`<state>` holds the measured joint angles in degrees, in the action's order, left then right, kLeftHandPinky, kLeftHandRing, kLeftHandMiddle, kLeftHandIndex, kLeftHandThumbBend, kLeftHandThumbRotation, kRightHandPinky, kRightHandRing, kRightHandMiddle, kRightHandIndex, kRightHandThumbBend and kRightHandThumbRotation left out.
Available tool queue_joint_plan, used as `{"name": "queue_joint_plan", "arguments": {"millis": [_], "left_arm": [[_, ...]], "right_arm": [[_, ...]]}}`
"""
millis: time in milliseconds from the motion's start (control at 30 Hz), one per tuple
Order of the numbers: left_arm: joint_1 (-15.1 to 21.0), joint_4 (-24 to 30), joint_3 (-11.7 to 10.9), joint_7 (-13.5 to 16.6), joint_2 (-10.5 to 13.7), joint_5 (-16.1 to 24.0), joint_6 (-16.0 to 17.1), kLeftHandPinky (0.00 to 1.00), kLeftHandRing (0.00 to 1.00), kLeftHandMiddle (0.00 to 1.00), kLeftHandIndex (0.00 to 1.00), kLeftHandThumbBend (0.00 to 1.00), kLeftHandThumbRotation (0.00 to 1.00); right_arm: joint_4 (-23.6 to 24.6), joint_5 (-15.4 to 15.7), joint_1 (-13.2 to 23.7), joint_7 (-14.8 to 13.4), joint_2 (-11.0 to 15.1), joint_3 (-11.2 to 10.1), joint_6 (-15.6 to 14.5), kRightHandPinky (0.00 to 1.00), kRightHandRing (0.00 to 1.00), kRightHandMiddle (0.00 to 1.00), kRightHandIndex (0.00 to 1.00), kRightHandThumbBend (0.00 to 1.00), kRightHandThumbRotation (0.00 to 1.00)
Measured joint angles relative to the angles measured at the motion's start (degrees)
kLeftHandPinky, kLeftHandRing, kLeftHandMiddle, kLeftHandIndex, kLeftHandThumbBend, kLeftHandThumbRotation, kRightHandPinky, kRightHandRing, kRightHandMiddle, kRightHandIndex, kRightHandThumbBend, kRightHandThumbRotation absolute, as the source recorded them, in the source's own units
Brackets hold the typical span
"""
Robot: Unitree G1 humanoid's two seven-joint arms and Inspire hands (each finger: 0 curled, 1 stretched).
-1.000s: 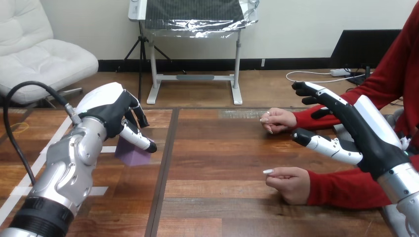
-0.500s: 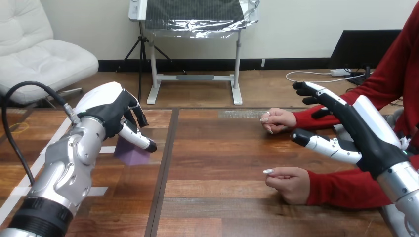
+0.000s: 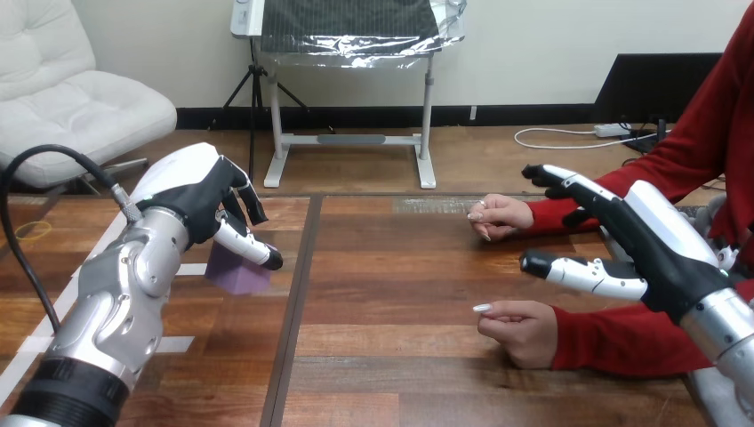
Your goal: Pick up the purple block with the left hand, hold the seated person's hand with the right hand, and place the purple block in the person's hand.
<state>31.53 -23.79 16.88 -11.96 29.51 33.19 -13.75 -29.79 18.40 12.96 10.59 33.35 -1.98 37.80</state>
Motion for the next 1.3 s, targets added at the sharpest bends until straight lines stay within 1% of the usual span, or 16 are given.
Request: {"name": "queue_joint_plan", "arguments": {"millis": [133,233,333,600,767,900,1033,1300], "left_arm": [[-0.2,0.8,-0.1,-0.3,0.1,0.0,0.0,0.28,0.35,0.40,0.43,0.83,0.00],[-0.4,1.5,-0.1,-0.5,0.2,0.0,-0.1,0.28,0.35,0.41,0.43,0.83,0.00],[-0.5,2.1,-0.1,-0.6,0.3,0.0,-0.1,0.28,0.35,0.41,0.43,0.83,0.00],[-1.5,4.4,-0.1,-0.8,1.0,0.0,-0.2,0.28,0.35,0.41,0.43,0.83,0.00],[-2.1,5.3,-0.5,-0.8,1.2,0.0,-0.2,0.28,0.35,0.41,0.43,0.84,0.00],[-2.5,5.9,-1.0,-0.8,1.3,0.0,-0.3,0.28,0.35,0.42,0.43,0.84,0.00],[-2.6,6.1,-1.4,-0.8,1.3,0.0,-0.4,0.28,0.35,0.42,0.43,0.84,0.00],[-2.7,6.2,-2.2,-0.8,1.3,0.0,-0.5,0.29,0.36,0.43,0.44,0.83,0.00]], "right_arm": [[-2.5,0.1,1.5,1.5,1.3,0.7,1.1,0.76,0.89,0.90,0.91,0.98,0.50],[-4.1,0.1,2.7,2.7,2.2,1.3,1.2,0.77,0.90,0.91,0.92,0.99,0.41],[-5.5,0.5,3.9,3.7,3.1,1.8,1.1,0.77,0.90,0.91,0.92,1.00,0.38],[-8.2,1.9,7.0,6.8,5.0,2.7,-0.8,0.78,0.91,0.92,0.92,1.00,0.34],[-9.9,2.2,8.9,8.4,6.2,3.5,-1.5,0.78,0.90,0.91,0.92,1.00,0.32],[-11.1,2.6,10.3,9.3,7.3,4.2,-1.6,0.79,0.90,0.91,0.91,1.00,0.33],[-12.3,3.7,11.5,9.8,8.1,4.8,-1.7,0.80,0.89,0.90,0.91,1.00,0.34],[-15.1,5.5,14.1,11.0,9.7,7.2,-1.5,0.83,0.88,0.89,0.90,1.00,0.34]]}}
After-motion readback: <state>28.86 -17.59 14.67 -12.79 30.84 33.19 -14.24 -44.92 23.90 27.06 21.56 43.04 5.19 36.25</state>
